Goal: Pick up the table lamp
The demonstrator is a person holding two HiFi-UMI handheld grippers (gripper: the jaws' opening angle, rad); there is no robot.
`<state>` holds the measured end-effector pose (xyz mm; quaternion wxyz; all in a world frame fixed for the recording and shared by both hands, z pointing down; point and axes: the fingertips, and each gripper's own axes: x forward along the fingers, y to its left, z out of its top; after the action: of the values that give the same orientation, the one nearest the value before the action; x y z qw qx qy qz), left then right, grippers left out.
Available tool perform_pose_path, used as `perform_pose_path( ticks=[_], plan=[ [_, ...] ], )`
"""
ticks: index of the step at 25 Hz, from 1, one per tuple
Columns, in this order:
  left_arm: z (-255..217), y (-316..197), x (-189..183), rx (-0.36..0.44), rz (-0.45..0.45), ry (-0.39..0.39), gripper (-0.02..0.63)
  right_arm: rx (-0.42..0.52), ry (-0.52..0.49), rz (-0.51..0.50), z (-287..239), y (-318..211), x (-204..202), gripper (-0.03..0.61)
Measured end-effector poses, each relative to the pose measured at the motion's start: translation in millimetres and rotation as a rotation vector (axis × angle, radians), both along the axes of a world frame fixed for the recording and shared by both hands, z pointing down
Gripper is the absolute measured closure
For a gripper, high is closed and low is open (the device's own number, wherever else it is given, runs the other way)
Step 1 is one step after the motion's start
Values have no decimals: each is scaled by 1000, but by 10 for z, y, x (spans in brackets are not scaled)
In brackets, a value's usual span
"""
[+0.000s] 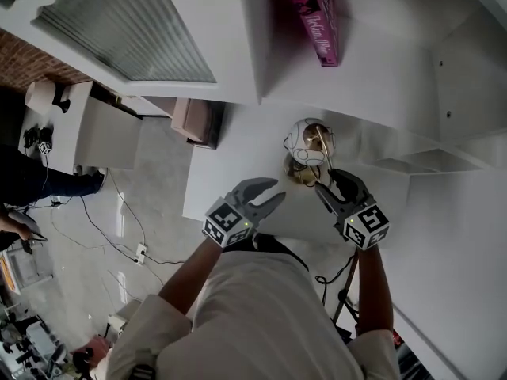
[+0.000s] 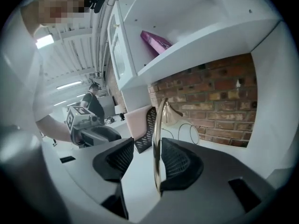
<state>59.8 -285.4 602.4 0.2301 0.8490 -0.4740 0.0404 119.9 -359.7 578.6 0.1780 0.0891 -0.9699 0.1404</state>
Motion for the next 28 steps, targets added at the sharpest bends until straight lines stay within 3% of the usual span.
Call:
perform_pose_path(
  ticks=[16, 23, 28],
  plan=[
    [460, -103, -33, -67, -31, 30, 458, -157, -32, -456, 36, 255, -453, 444],
    [682, -173, -15, -104, -36, 59, 457, -222, -72, -488, 0, 221, -514, 566],
    [771, -191, -3, -122, -42, 96, 457, -252, -82, -489, -39, 203, -530, 568]
  ],
)
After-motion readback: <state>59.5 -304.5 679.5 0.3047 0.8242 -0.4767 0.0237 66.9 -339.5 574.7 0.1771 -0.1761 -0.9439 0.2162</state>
